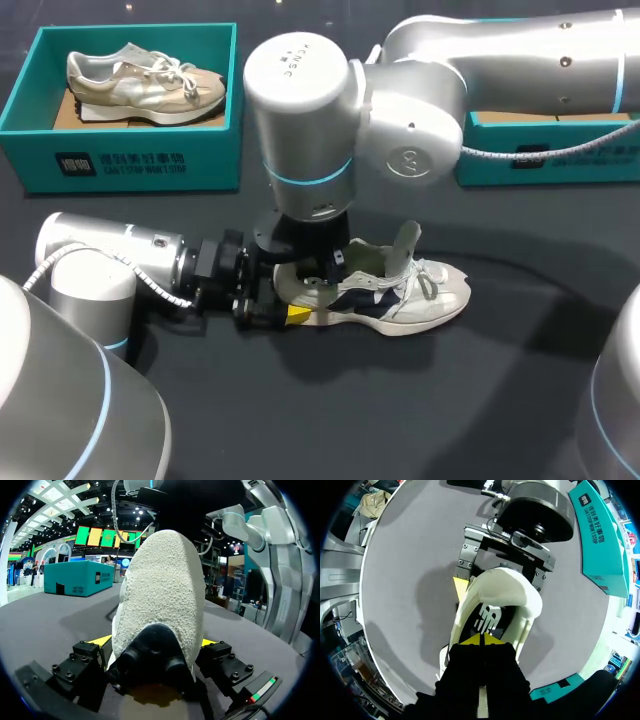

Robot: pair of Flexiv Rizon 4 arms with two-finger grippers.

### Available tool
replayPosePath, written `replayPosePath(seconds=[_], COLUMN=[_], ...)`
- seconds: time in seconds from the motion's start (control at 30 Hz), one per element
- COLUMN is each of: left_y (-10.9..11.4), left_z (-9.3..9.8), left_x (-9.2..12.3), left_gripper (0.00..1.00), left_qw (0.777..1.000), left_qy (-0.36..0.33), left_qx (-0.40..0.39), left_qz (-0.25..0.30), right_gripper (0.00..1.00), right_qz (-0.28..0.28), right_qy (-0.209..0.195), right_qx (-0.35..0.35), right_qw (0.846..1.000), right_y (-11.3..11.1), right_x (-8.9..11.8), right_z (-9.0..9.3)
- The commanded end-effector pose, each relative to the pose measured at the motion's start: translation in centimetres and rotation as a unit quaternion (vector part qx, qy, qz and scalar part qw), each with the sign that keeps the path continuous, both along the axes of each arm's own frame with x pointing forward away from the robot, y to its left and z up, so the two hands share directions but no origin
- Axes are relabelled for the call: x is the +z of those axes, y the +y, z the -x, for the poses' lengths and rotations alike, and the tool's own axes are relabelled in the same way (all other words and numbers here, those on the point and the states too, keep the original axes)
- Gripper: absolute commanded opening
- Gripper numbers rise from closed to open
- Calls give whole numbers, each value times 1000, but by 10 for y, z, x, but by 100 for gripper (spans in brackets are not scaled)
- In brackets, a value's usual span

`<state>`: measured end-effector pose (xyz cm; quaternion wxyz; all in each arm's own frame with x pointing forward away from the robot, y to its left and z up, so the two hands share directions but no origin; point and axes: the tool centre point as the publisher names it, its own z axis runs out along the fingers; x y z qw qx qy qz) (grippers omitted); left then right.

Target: Take the shoe out of the shoebox, open the shoe tongue, remove and reinsert the insole, then place the shoe into the shoebox

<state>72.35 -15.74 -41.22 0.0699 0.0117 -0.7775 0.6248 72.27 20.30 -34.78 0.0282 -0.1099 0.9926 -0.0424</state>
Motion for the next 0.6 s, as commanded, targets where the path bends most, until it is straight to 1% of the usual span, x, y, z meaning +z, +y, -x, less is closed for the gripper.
replayPosePath(seconds=[0.03, 0.07, 0.2, 0.27, 0.33, 0.5, 0.6], left_y=[0, 0, 0, 0, 0, 0, 0], left_z=[1, 1, 1, 1, 1, 1, 1], left_x=[-2, -2, -2, -2, -2, -2, -2], left_gripper=[0, 0, 0, 0, 0, 0, 0], left_qw=[1000, 1000, 1000, 1000, 1000, 1000, 1000], left_qy=[0, 0, 0, 0, 0, 0, 0], left_qx=[1, 1, 1, 1, 1, 1, 1], left_qz=[0, 0, 0, 0, 0, 0, 0], right_gripper=[0, 0, 0, 0, 0, 0, 0], right_qz=[-2, -2, -9, -10, -11, -13, -13], right_qy=[-1, -1, -11, -15, -21, -41, -41], right_qx=[1, 1, -11, -19, -28, -59, -71], right_qw=[1000, 1000, 1000, 1000, 999, 997, 996], right_y=[-3, -3, -11, -14, -18, -36, -46], right_x=[2, 2, -16, -21, -24, -29, -31], right_z=[1, 1, -5, -5, -5, -3, -3])
